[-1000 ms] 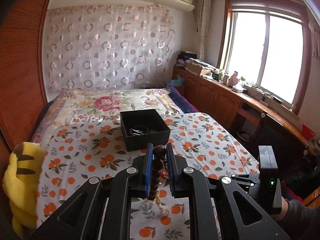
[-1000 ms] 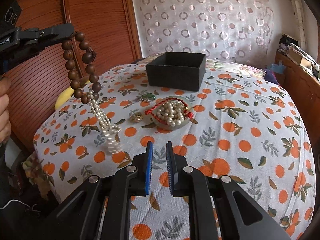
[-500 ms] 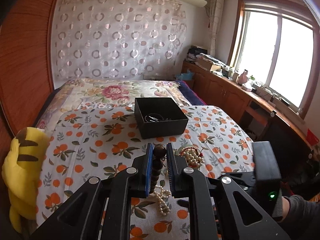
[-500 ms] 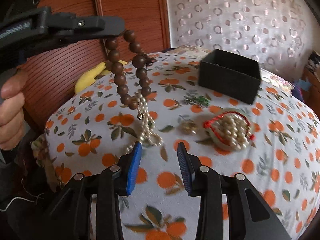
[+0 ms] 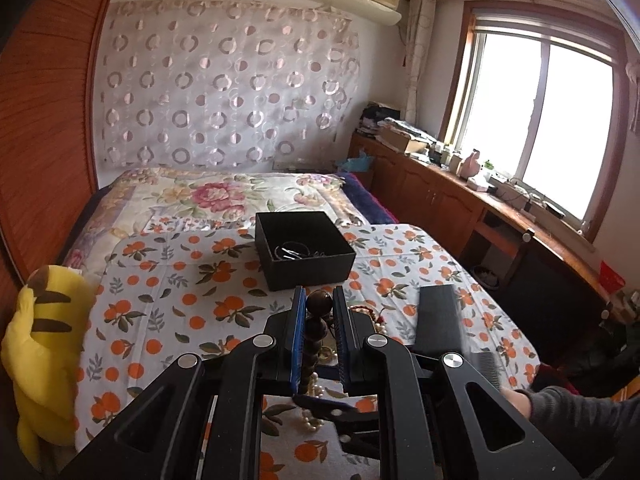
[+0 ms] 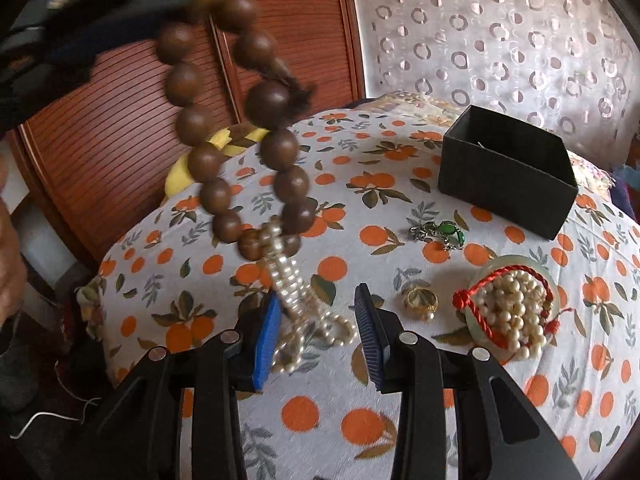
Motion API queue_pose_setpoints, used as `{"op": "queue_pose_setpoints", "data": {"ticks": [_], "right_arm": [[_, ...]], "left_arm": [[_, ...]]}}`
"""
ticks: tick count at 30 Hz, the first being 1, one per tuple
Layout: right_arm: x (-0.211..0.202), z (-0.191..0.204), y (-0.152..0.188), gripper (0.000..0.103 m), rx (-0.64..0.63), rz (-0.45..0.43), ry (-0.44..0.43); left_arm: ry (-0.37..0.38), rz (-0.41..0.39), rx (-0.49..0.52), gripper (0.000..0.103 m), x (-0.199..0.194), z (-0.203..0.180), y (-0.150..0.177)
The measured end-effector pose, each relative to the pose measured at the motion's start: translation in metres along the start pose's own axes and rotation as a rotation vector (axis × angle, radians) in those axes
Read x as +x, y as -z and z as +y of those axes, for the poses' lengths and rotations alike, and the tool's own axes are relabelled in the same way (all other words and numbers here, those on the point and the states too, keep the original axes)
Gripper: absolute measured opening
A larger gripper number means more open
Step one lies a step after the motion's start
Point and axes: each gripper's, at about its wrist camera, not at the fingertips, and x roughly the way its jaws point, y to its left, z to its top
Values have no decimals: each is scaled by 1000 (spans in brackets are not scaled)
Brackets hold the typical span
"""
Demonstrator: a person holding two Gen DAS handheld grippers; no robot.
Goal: Organize jewelry
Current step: 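Hold the brown beads up with the left gripper while the right grasps a light bead strand, then lower the brown beads into the box with the left gripper while the right drops its strand in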
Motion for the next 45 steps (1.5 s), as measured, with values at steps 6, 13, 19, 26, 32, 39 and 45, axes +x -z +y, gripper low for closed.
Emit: {"op": "queue_pose_setpoints", "data": {"ticks": [6,13,19,26,32,39,45], "right_arm": [[-18,3,1,7,-5,-37,-38],[-39,0,1,6,-19,-76,-3],[-61,-5,-10,6,-8,-144,8],[-88,-8,-22,6,-6,-213,25],[-111,-14,-31,6,-12,-263,44],[-125,-35,-36,6,4,-269,111],[-130,-57,-41,6,19,-263,164]], "left_arm": [[-59,-6,25,12,-1,1,0],[-99,32,16,12,16,8,10],[-136,61,33,12,28,7,18],[-134,82,34,12,38,6,22],[-122,91,37,12,43,3,24],[-117,56,52,12,42,-1,10],[-110,36,72,12,46,-7,-3]]}}
